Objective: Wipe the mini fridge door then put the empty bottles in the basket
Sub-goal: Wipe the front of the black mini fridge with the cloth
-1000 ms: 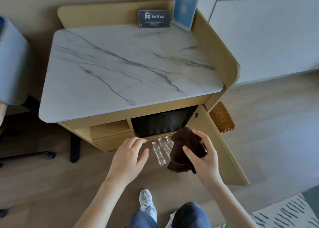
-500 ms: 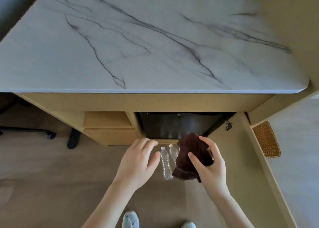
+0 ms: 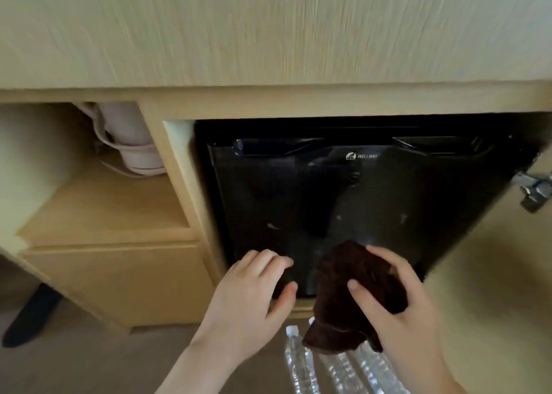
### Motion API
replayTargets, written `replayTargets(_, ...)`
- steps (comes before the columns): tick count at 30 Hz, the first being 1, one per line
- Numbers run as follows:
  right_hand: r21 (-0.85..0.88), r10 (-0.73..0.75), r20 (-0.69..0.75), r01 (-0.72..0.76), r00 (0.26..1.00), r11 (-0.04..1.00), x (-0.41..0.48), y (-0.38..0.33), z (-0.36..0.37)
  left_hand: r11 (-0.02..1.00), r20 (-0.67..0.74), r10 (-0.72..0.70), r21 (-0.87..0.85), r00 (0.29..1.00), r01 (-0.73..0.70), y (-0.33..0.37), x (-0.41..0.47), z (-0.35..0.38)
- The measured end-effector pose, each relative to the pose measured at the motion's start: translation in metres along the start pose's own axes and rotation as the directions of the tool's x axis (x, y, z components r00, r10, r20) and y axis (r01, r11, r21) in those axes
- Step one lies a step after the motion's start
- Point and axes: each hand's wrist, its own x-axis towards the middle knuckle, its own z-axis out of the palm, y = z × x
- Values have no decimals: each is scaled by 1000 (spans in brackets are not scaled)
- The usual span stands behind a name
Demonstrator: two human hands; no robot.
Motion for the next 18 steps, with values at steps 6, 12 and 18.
replayTargets(6,31,-108,-108,112,988,993,1,45,13,992,-132,123,38,984,-119,-19,-2,38)
replayTargets(12,16,-252,-184,260,950,966,2,10,9,973,-315,229,54,921,-223,-18,32,-12)
replayTargets(18,-16,-484,-193,491,853,871,28,-41,12,922,-468,366,299,804,-245,-34,87,-64)
